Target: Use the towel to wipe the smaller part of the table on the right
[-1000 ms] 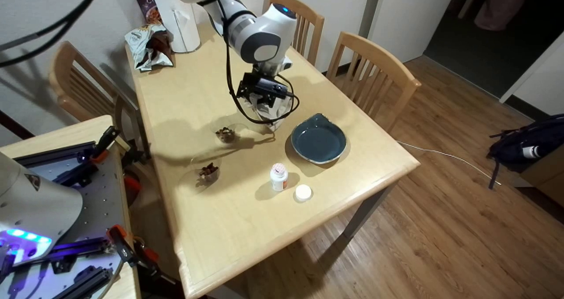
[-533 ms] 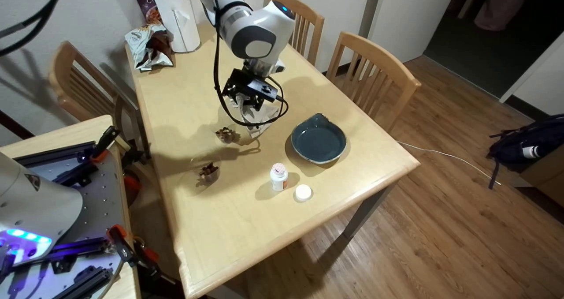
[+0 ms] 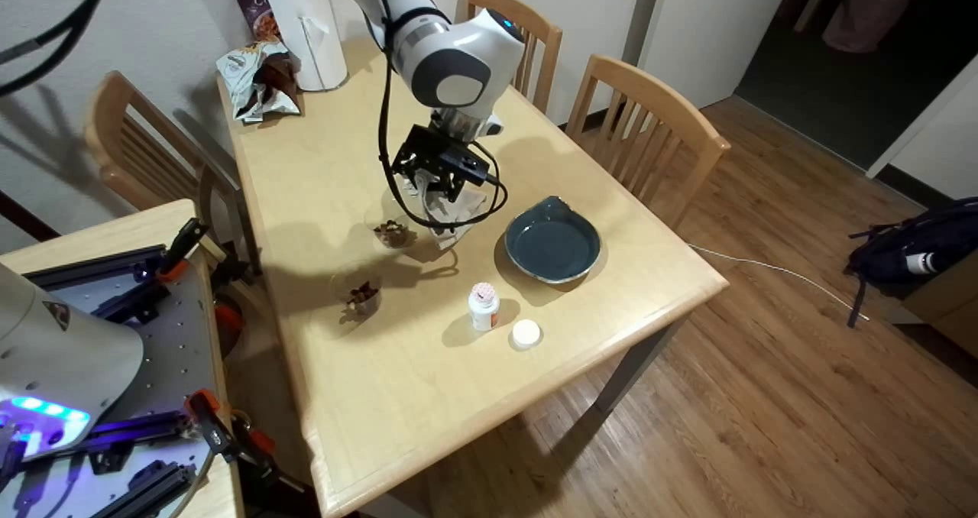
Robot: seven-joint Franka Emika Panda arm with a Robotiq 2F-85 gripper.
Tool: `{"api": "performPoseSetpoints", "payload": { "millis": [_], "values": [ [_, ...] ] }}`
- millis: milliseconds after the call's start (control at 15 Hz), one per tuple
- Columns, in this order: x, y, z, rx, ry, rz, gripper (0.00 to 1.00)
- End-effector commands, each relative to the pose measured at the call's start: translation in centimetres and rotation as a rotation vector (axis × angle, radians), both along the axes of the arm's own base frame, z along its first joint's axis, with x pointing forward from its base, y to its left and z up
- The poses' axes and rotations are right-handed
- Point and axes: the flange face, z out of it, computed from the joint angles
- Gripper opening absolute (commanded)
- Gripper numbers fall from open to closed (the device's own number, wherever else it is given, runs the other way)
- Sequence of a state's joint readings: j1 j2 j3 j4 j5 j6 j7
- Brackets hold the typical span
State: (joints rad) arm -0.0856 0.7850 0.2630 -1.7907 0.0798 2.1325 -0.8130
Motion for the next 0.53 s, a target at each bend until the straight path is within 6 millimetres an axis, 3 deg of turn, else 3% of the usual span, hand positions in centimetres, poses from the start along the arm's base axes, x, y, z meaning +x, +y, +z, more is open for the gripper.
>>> {"api": "performPoseSetpoints", "payload": {
  "millis": [0, 467],
  "values": [
    [1.1, -0.4, 0.1, -0.013, 0.013, 0.012, 0.02],
    [2.1, -0.6, -0.1, -0.035, -0.007, 0.024, 0.02]
  ]
}}
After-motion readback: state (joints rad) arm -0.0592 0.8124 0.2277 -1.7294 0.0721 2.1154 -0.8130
